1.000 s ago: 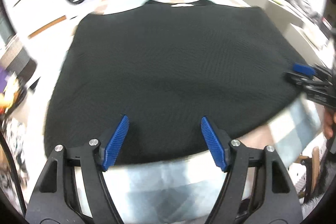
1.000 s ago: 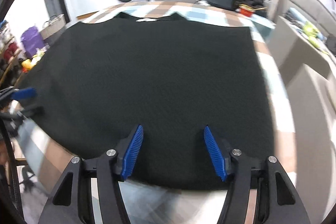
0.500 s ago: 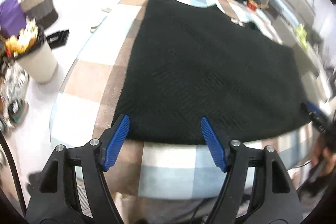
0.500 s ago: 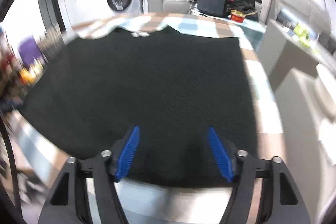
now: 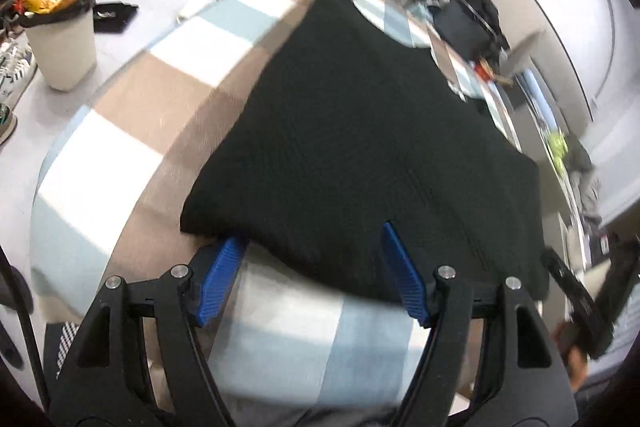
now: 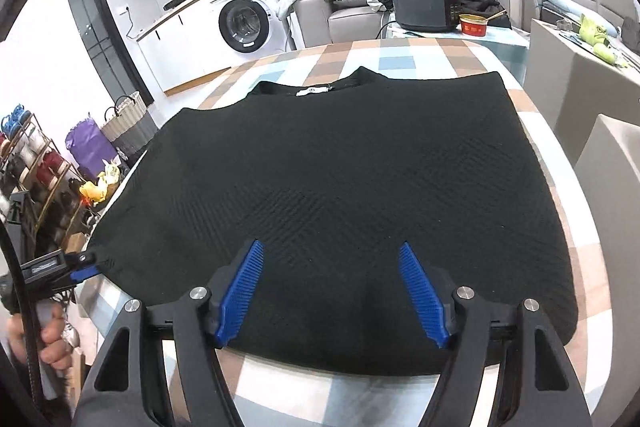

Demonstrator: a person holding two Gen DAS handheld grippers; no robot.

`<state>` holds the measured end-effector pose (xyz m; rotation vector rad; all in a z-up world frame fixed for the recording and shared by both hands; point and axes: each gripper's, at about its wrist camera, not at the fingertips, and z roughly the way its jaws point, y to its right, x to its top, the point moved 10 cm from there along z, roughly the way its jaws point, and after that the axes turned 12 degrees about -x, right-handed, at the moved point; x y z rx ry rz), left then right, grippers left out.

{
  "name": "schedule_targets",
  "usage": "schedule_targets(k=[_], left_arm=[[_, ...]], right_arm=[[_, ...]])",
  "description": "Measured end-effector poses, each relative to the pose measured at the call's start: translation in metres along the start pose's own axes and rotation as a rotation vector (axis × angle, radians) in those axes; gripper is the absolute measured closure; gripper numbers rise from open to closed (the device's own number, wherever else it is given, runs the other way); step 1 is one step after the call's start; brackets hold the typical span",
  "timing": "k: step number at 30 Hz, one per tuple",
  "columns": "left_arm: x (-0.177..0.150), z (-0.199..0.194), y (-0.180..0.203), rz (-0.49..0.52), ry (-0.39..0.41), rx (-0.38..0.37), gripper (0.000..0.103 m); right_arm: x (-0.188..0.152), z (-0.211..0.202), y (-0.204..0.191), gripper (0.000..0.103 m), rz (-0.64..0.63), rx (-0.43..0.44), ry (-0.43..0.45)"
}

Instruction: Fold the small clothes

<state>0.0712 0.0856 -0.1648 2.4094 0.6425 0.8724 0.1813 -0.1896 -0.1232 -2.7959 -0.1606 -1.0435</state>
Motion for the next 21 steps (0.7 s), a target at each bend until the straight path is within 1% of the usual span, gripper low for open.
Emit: schedule_targets(k=[2,3,5,6,7,8,9,10,13,14,17,19,21], left_arm=[[0.009,0.006,0.000,-0.015,0.049,0.019,0.037],[0.012,0.007,0.000,-0.026,0.086,0.030,0.039],[0.021,0.013,-0.003,-0.035,0.126,0.053,0.046],[0.025,0.015,-0.006,-0.044,0.151,0.067,0.057],[0.031,0.019,-0.009,-0.060,0.172,0.078,0.072],[0.036,0.023,-0.012,-0.075,0.188,0.082,0.079],[0.040,0.026,-0.015,-0.094,0.202,0.076,0.088],[0.045,0.026,-0.016,-0.107,0.222,0.064,0.092],[0.053,0.015,-0.015,-0.093,0.274,0.053,0.093],[0.054,0.009,-0.014,-0.080,0.278,0.051,0.093],[0.051,-0.008,-0.013,-0.045,0.284,0.046,0.093],[0.051,-0.008,-0.013,-0.042,0.275,0.038,0.092],[0.052,-0.003,-0.018,-0.063,0.251,0.048,0.092]], right_arm=[[-0.001,0.001,0.001,0.030,0.005,-0.004,-0.002],[-0.001,0.001,0.001,0.030,0.003,-0.007,-0.003],[-0.002,0.001,0.003,0.030,0.005,-0.017,-0.005],[-0.002,0.001,0.004,0.030,0.005,-0.020,-0.006],[-0.002,0.001,0.005,0.030,0.007,-0.027,-0.005],[-0.002,0.001,0.007,0.030,0.010,-0.032,-0.006],[-0.003,0.000,0.008,0.030,0.014,-0.037,-0.009],[-0.002,0.000,0.009,0.030,0.017,-0.041,-0.011],[-0.002,0.001,0.013,0.030,0.023,-0.060,-0.011],[-0.003,0.002,0.014,0.030,0.026,-0.063,-0.015],[-0.005,0.006,0.016,0.030,0.031,-0.069,-0.030],[-0.005,0.008,0.018,0.030,0.039,-0.072,-0.035],[-0.005,0.009,0.019,0.030,0.048,-0.066,-0.041]])
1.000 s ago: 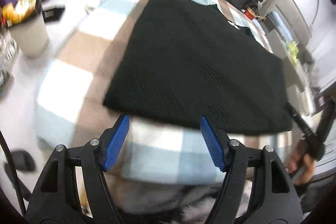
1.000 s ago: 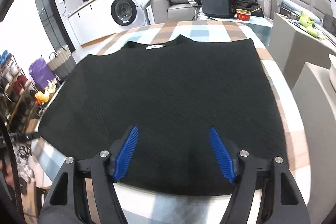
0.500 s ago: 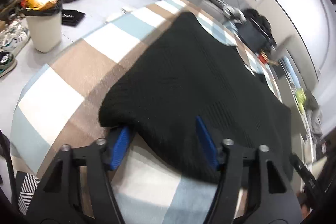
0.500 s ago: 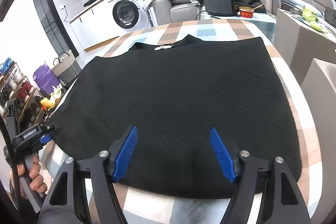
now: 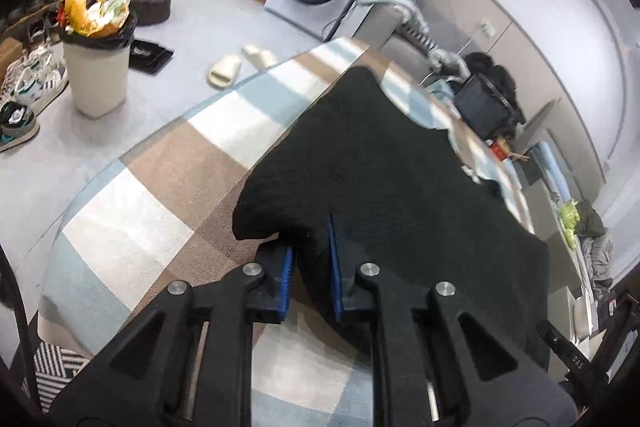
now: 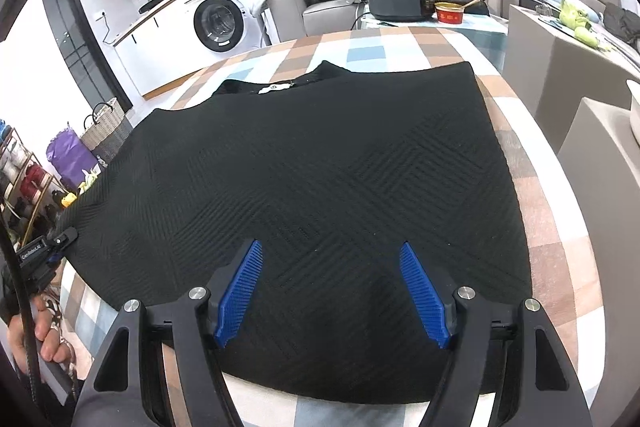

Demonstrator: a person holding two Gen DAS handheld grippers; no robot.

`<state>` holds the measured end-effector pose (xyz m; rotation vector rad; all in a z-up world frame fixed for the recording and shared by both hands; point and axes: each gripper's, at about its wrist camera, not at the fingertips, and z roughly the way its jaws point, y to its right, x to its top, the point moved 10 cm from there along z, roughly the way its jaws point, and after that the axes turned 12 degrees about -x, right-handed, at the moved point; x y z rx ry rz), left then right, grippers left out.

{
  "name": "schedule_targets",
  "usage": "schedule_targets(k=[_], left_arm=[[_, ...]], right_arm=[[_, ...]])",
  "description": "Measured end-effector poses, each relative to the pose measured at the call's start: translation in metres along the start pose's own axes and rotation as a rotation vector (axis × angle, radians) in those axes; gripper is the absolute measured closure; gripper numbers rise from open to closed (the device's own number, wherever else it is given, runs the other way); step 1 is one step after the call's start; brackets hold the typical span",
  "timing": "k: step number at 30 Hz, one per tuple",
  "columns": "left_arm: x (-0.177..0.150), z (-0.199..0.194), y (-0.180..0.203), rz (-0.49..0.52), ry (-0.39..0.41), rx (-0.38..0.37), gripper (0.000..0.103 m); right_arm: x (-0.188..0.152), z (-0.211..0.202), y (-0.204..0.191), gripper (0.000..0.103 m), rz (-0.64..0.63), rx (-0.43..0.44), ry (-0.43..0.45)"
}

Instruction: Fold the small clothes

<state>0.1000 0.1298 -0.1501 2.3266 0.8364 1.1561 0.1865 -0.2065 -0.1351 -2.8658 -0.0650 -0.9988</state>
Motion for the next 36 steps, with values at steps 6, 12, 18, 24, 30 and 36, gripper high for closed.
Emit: schedule_targets(k=[6,12,18,24,30,36], left_arm=[[0.010,0.005,0.007,0.028,0.036,-0.012,0.093],[0.035,-0.005,0.106,0.249,0.103,-0.139,0.099],[-0.011,0.014,0.264,0.554,0.006,-0.377,0.100],[-0.132,0.049,0.331,0.709,-0.297,-0.571,0.097],[-0.184,0.064,0.303,0.688,-0.473,-0.563,0.052],[-0.137,0.051,0.262,0.643,-0.364,-0.497,0.040]], right_arm=[[0.000,0.002,0.005,0.030,-0.006,-0.010,-0.003],[0.004,-0.003,0.016,0.030,0.022,-0.012,0.015],[0.013,-0.018,0.046,0.030,0.067,-0.043,0.056],[0.020,-0.025,0.096,0.028,0.145,-0.119,0.067],[0.016,-0.022,0.115,0.028,0.165,-0.141,0.054],[0.014,-0.024,0.084,0.028,0.148,0.001,0.039]])
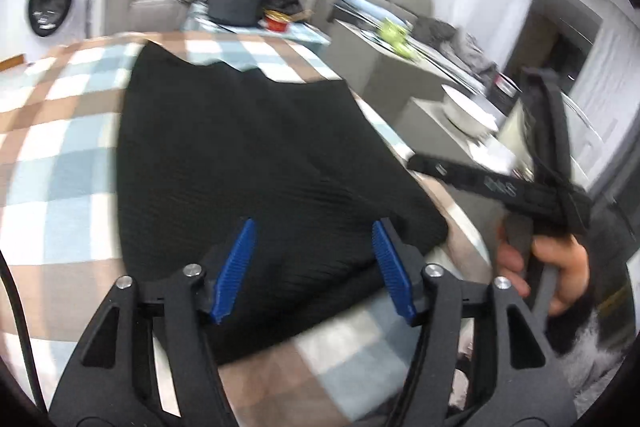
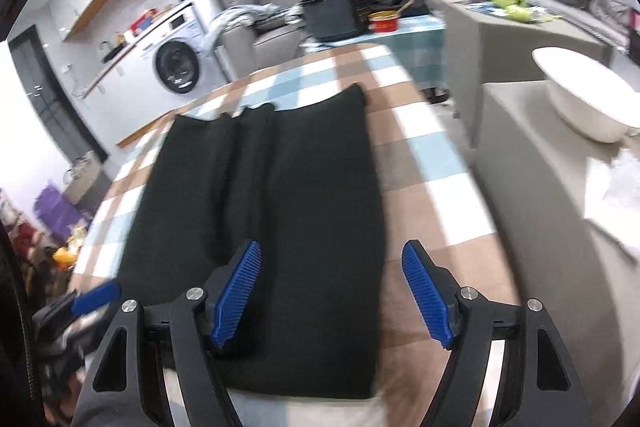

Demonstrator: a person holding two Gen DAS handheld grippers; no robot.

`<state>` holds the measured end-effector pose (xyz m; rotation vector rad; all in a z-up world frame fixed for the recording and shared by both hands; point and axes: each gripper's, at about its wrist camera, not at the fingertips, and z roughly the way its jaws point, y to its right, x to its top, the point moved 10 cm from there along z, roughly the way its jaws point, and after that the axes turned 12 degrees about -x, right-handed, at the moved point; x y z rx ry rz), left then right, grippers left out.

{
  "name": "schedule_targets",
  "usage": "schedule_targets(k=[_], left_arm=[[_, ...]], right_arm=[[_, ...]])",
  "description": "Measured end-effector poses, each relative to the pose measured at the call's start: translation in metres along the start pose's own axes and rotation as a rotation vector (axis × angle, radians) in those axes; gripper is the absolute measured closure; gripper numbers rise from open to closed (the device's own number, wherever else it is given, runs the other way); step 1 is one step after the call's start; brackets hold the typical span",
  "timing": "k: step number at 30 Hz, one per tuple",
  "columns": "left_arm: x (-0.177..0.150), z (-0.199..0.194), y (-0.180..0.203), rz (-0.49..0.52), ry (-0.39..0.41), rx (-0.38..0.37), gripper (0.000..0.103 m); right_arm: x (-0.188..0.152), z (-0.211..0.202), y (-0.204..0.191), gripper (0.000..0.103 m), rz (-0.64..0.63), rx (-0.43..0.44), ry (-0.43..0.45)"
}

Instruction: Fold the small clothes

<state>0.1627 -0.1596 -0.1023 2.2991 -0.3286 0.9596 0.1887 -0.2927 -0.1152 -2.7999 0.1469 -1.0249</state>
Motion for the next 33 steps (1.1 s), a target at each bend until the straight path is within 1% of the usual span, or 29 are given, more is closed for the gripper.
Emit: schedule_targets(k=[2,3,4,5,7,8,11,13,15,16,17,18,19,20,22,24,25,27,29,30,31,33], left_arm=[[0.001,-0.005,-0.022,-0.011,0.015,0.070,0.039],[0.000,-0.008,-0.033,-0.019,0.006,0.091,0.039],[-0.003,-0.008,-0.043,-0.030,-0.009,0.103,0.039],[-0.006,-0.009,-0.050,-0.037,-0.027,0.112,0.039],[-0.015,-0.006,-0.063,-0.052,-0.061,0.135,0.039],[-0.020,-0.007,-0.066,-0.054,-0.072,0.137,0.039],[-0.031,-0.004,-0.070,-0.029,-0.087,0.139,0.039],[-0.037,-0.002,-0.070,-0.009,-0.101,0.141,0.039],[-0.043,-0.001,-0.072,0.002,-0.121,0.139,0.039],[-0.046,-0.002,-0.070,0.005,-0.125,0.137,0.039],[-0.047,-0.001,-0.071,0.006,-0.124,0.132,0.039],[-0.048,-0.002,-0.072,0.004,-0.120,0.128,0.039],[-0.047,-0.003,-0.071,-0.004,-0.115,0.124,0.039],[-0.046,-0.005,-0.071,-0.018,-0.109,0.118,0.039],[-0.039,-0.013,-0.071,-0.045,-0.081,0.103,0.039],[-0.031,-0.024,-0.074,-0.061,-0.045,0.107,0.039],[-0.027,-0.027,-0.075,-0.065,-0.039,0.111,0.039],[-0.024,-0.033,-0.077,-0.069,-0.024,0.115,0.039],[-0.024,-0.033,-0.080,-0.070,-0.028,0.125,0.039],[-0.025,-0.030,-0.082,-0.071,-0.035,0.131,0.039],[-0.027,-0.028,-0.083,-0.073,-0.045,0.140,0.039],[-0.032,-0.024,-0.083,-0.073,-0.070,0.144,0.039]], right_arm=[[-0.006,0.001,-0.018,0.030,-0.026,0.054,-0.020],[-0.011,0.003,-0.032,0.035,-0.049,0.104,-0.040],[-0.014,0.003,-0.040,0.038,-0.062,0.136,-0.052],[-0.018,0.004,-0.050,0.044,-0.075,0.176,-0.066],[-0.027,0.006,-0.067,0.051,-0.106,0.236,-0.100],[-0.030,0.010,-0.073,0.056,-0.129,0.238,-0.117],[-0.037,0.023,-0.082,0.056,-0.189,0.194,-0.132],[-0.039,0.032,-0.083,0.056,-0.199,0.180,-0.154],[-0.041,0.037,-0.085,0.056,-0.211,0.192,-0.168],[-0.041,0.038,-0.088,0.056,-0.227,0.200,-0.158],[-0.040,0.038,-0.089,0.062,-0.241,0.202,-0.155],[-0.039,0.038,-0.089,0.084,-0.252,0.202,-0.156],[-0.037,0.037,-0.090,0.090,-0.246,0.204,-0.157],[-0.034,0.032,-0.089,0.091,-0.240,0.207,-0.143],[-0.022,0.007,-0.093,0.093,-0.235,0.235,-0.074],[-0.019,-0.013,-0.096,0.093,-0.235,0.246,-0.056],[-0.022,-0.020,-0.094,0.093,-0.251,0.221,-0.055],[-0.032,-0.019,-0.090,0.093,-0.280,0.168,-0.075],[-0.045,-0.003,-0.081,0.092,-0.300,0.084,-0.113],[-0.048,0.005,-0.077,0.092,-0.283,0.072,-0.134],[-0.050,0.010,-0.075,0.091,-0.267,0.078,-0.156],[-0.047,0.010,-0.073,0.081,-0.247,0.100,-0.161]])
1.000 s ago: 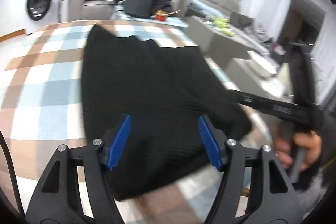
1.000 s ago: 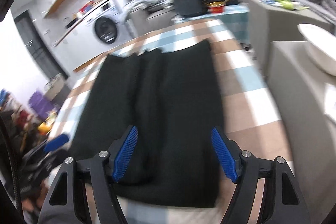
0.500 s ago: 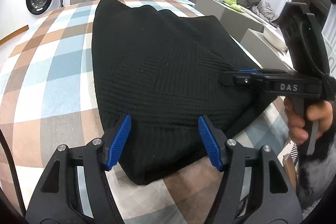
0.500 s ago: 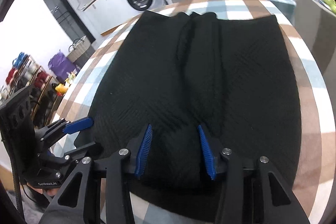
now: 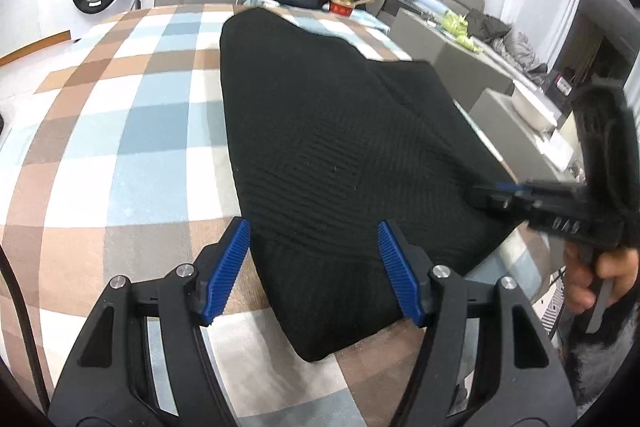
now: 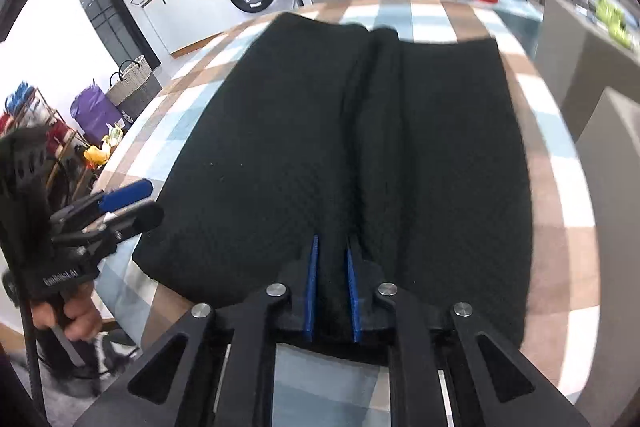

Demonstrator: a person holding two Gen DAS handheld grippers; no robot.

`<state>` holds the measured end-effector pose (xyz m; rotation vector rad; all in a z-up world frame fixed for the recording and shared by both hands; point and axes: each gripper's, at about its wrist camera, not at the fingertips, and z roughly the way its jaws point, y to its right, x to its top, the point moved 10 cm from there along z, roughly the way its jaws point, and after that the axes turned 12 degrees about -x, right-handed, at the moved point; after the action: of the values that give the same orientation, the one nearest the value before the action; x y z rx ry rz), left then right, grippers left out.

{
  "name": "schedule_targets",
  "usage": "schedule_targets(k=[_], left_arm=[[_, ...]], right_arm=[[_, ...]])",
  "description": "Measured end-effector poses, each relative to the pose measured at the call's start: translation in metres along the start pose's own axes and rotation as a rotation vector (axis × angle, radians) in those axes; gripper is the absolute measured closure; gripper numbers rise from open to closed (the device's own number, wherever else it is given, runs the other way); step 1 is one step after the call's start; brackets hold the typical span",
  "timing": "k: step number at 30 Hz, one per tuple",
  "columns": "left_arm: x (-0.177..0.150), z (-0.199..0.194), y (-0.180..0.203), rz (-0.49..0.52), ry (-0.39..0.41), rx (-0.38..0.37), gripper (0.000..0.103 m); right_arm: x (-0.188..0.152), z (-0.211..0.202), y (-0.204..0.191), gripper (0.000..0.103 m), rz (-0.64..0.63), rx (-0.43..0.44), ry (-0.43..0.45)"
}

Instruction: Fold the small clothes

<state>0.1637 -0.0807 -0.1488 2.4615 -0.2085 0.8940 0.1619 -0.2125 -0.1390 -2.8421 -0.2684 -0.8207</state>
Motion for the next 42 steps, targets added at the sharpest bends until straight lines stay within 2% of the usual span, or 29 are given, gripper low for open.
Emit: schedule_targets(k=[1,2,3,4,7,11,18,19,21,22,24,27,32,34,37,39,42], left_arm=[[-0.002,0.002,0.002,0.004,-0.009,-0.002,0.039],[-0.005,0.004,0.004,0.018,-0.021,0.002,0.039],[-0.006,0.006,0.005,0.030,-0.025,0.008,0.039],[-0.008,0.008,0.006,0.045,-0.032,0.016,0.039],[-0.011,0.011,0.007,0.046,-0.044,0.020,0.038],[-0.012,0.012,0.003,0.028,-0.045,0.011,0.038],[-0.012,0.013,-0.005,-0.008,-0.048,0.013,0.038],[-0.012,0.013,-0.005,-0.012,-0.049,0.013,0.038],[-0.011,0.013,-0.006,-0.013,-0.047,0.019,0.038],[-0.011,0.013,-0.006,-0.012,-0.047,0.021,0.038],[-0.011,0.013,-0.007,-0.015,-0.048,0.028,0.038],[-0.010,0.011,-0.006,-0.005,-0.046,0.042,0.038],[-0.008,0.005,-0.005,-0.002,-0.036,0.051,0.038],[-0.006,0.002,-0.006,-0.003,-0.026,0.051,0.038],[-0.003,-0.001,-0.010,-0.020,-0.015,0.055,0.038],[-0.001,-0.004,-0.013,-0.031,-0.007,0.055,0.038],[0.005,-0.011,-0.015,-0.039,0.015,0.056,0.038]], right_arm=[[0.006,-0.005,0.002,0.075,0.015,0.027,0.026],[0.011,-0.008,0.005,0.056,0.032,0.043,0.050],[0.018,-0.010,0.010,0.044,0.054,0.052,0.074],[0.024,-0.009,0.016,0.043,0.077,0.059,0.087],[0.035,0.008,0.023,0.043,0.126,0.092,0.056],[0.043,0.030,0.019,0.043,0.188,0.210,-0.002],[0.058,0.034,-0.001,0.044,0.132,0.262,0.020],[0.060,0.036,-0.001,0.045,0.128,0.255,0.019],[0.062,0.043,0.000,0.058,0.115,0.223,0.011],[0.062,0.047,0.001,0.061,0.112,0.210,0.007],[0.059,0.049,0.005,0.076,0.114,0.199,0.001],[0.061,0.042,0.003,0.090,0.085,0.179,0.039],[0.069,0.017,-0.006,0.092,0.046,0.175,0.123],[0.068,0.022,-0.004,0.092,0.036,0.150,0.108],[0.059,0.042,0.000,0.092,0.056,0.127,0.037],[0.059,0.044,0.002,0.092,0.067,0.130,0.031],[0.071,0.016,-0.001,0.092,0.061,0.123,0.120]])
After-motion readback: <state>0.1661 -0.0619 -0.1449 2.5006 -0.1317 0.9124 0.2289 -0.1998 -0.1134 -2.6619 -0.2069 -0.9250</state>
